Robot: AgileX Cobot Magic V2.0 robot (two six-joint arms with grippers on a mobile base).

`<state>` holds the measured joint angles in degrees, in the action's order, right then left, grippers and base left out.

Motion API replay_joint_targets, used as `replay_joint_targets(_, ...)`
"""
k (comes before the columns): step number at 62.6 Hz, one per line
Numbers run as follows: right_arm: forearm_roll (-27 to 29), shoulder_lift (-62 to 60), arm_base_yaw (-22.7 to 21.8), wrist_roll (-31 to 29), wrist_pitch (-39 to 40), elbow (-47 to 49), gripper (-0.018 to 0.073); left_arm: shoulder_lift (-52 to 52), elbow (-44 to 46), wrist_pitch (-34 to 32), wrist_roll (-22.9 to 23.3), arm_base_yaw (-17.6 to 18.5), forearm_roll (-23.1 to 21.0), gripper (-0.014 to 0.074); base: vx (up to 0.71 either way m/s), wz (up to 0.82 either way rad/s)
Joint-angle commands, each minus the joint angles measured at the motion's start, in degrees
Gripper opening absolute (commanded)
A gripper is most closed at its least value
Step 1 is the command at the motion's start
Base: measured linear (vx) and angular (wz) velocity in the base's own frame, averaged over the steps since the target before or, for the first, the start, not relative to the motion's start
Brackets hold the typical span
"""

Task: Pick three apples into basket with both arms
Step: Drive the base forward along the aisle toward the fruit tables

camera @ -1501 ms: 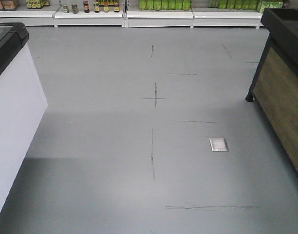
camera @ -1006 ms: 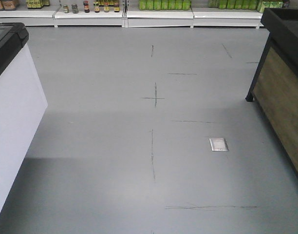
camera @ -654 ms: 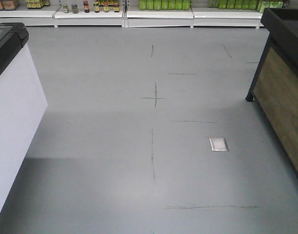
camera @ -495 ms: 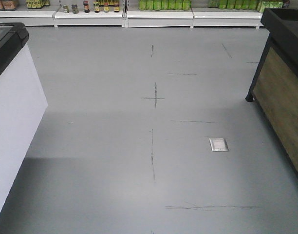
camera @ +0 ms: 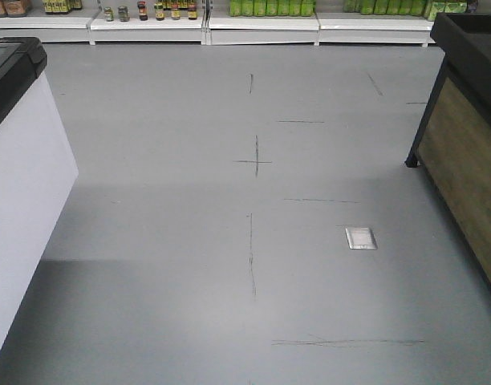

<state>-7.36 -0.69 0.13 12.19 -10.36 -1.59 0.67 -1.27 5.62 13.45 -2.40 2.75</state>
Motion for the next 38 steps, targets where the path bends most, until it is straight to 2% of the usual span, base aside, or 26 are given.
replay_joint_targets(1,-0.35,-0.74,-0.01,-0.59,4.47,-0.79,-0.0004,0.9,-0.5,-4.58,0.36,0.06,-0.53,-0.0006,0.03,0.0)
replay_joint_targets(38,-0.35,-0.74,-0.01,-0.59,4.47,-0.79,-0.0004,0.9,-0.5,-4.58,0.36,0.06,-0.53,-0.0006,0.09,-0.01)
